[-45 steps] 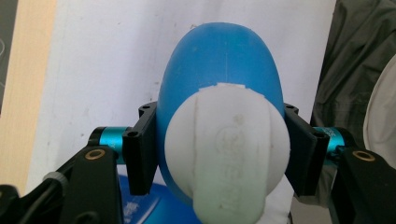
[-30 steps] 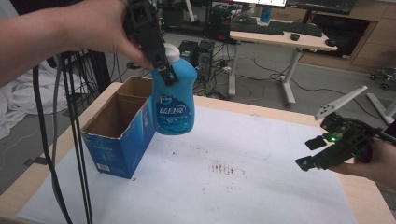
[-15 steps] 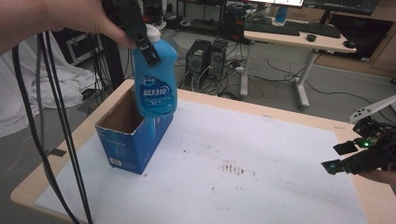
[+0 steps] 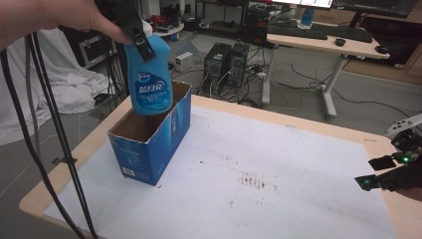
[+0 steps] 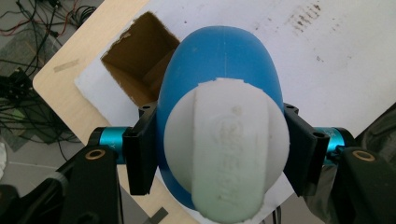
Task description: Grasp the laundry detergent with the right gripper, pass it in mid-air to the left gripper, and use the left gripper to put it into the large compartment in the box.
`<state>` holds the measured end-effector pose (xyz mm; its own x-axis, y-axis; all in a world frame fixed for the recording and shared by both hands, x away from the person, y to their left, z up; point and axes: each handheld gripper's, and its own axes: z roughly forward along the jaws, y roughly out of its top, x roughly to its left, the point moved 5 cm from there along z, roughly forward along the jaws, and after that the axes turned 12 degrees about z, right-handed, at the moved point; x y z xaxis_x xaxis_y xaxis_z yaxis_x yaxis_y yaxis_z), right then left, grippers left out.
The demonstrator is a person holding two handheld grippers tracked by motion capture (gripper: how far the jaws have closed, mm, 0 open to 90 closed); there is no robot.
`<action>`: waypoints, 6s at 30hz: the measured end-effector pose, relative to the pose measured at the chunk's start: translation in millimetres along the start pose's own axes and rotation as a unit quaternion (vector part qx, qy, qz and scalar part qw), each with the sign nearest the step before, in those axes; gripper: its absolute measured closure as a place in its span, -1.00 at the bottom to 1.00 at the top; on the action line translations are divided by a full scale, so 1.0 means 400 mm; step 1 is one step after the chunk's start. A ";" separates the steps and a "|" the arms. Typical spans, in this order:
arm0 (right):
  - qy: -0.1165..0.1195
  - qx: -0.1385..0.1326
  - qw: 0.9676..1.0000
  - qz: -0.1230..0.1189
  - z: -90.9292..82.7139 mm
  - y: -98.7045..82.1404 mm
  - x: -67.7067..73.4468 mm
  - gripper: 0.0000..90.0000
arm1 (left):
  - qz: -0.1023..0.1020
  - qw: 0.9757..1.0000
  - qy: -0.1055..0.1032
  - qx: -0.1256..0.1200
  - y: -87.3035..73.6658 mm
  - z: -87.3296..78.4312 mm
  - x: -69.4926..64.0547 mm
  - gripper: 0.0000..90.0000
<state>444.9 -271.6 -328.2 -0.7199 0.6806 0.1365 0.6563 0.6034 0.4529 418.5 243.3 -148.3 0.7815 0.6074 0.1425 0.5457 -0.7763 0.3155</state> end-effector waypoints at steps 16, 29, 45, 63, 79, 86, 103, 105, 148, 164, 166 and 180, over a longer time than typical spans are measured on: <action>0.005 -0.002 1.000 0.010 0.000 -0.001 -0.014 -0.51 | -0.026 1.000 0.001 0.016 -0.039 0.026 0.013 -0.15; 0.004 0.000 1.000 0.016 0.001 -0.008 -0.025 -0.51 | -0.031 0.999 -0.008 0.021 -0.048 0.052 0.011 -0.15; 0.004 0.000 1.000 0.014 0.002 -0.009 -0.027 -0.51 | -0.032 0.999 -0.015 0.030 -0.061 0.091 0.004 -0.16; 0.005 0.008 1.000 0.013 0.013 -0.017 -0.024 -0.51 | -0.036 0.998 -0.026 0.046 -0.089 0.198 -0.015 -0.16; 0.002 0.006 1.000 0.013 0.013 -0.018 -0.027 -0.51 | -0.029 0.996 -0.029 0.077 -0.137 0.321 -0.035 -0.16; 0.001 0.007 1.000 0.012 0.015 -0.019 -0.027 -0.51 | -0.033 0.996 -0.028 0.073 -0.153 0.356 -0.040 -0.16; 0.000 0.010 1.000 0.011 0.019 -0.021 -0.023 -0.51 | -0.035 0.997 -0.024 0.060 -0.175 0.404 -0.045 -0.16; 0.000 0.010 1.000 0.011 0.019 -0.021 -0.023 -0.51 | -0.034 0.997 -0.024 0.059 -0.176 0.405 -0.045 -0.16; 0.002 0.009 1.000 0.014 0.016 -0.027 -0.027 -0.51 | -0.025 0.996 -0.024 0.080 -0.170 0.410 -0.050 -0.20; 0.004 0.007 1.000 0.011 0.013 -0.030 -0.024 -0.51 | -0.004 0.995 -0.025 0.100 -0.164 0.413 -0.057 -0.41; 0.005 0.009 1.000 0.008 0.013 -0.032 -0.025 -0.51 | 0.001 0.994 -0.025 0.103 -0.164 0.411 -0.057 -0.46; 0.005 0.006 1.000 0.011 0.006 -0.035 -0.023 -0.51 | 0.023 0.996 -0.019 0.088 -0.145 0.350 -0.048 -0.55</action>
<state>443.0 -285.3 -338.0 -0.7079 0.6892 0.1546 0.6740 0.5937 0.4396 414.1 252.9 -300.8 0.8163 0.5657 0.1169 0.5504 -0.8231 0.1397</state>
